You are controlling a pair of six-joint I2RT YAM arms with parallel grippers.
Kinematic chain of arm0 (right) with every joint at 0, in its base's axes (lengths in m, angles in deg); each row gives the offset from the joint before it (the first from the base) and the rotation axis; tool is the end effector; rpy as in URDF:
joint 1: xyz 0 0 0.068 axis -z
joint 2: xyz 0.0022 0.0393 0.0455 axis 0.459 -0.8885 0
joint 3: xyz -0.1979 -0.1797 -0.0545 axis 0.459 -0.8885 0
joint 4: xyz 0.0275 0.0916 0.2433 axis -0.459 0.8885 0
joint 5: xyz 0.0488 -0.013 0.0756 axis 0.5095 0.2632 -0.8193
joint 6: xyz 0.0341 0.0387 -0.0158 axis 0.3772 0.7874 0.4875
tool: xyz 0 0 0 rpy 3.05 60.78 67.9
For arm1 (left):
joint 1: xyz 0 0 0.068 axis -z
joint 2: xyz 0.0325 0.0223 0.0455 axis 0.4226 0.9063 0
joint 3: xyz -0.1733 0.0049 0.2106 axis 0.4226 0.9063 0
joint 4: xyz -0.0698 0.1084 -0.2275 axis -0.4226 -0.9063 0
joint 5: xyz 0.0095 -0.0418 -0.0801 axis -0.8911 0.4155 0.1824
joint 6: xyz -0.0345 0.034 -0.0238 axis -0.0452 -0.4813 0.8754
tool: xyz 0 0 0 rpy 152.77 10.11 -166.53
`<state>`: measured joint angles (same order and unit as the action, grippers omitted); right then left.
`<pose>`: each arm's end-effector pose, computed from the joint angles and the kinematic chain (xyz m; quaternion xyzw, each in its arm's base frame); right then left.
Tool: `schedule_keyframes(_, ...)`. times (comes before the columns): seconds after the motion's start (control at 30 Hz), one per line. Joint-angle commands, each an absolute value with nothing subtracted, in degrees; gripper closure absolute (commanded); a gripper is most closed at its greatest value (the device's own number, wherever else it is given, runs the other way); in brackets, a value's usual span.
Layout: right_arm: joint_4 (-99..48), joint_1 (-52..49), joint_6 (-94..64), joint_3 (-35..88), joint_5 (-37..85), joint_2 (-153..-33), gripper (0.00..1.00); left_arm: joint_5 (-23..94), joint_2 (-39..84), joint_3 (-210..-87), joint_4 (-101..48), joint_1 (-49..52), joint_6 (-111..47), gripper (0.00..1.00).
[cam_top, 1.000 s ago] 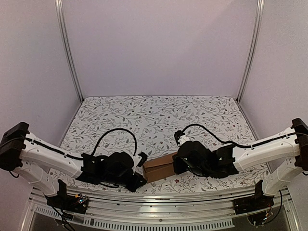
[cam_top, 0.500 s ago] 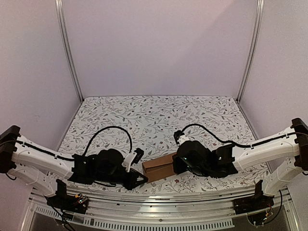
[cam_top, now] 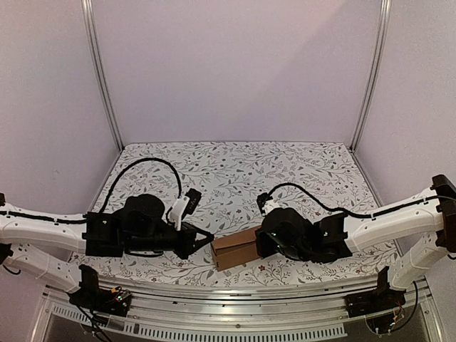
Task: Fold the paper box
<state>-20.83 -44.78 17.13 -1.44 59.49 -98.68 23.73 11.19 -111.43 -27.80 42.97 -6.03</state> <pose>0.1107 0.2884 0.1952 -0.1652 0.8842 0.1862 0.3952 0.0937 -0.2260 0.2325 0.2112 0.8308 -0.3939 0.3316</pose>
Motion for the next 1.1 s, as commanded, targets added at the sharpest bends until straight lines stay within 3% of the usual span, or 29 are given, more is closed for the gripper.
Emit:
schedule_keyframes(0.0, -16.20, -44.98, 16.77, -1.68, 57.65, -100.34, 1.00, 24.39, 14.57, -112.01, -26.14, 41.00, -8.09, 1.00)
schedule_keyframes(0.47, -16.19, -45.00, 16.74, -2.03, 57.34, -100.25, 1.00, 29.72, 27.46, -101.87, -10.18, 40.51, -1.06, 1.00)
schedule_keyframes(0.8, -15.76, -44.97, 15.92, -0.80, 57.38, -98.56, 1.00, 28.50, 27.10, -100.83, -12.15, 40.56, -0.95, 1.00)
schedule_keyframes(1.07, -13.39, -43.24, 12.60, 1.58, 57.53, -88.84, 1.00, 27.97, 27.05, -100.70, -12.82, 40.57, -1.35, 1.00)
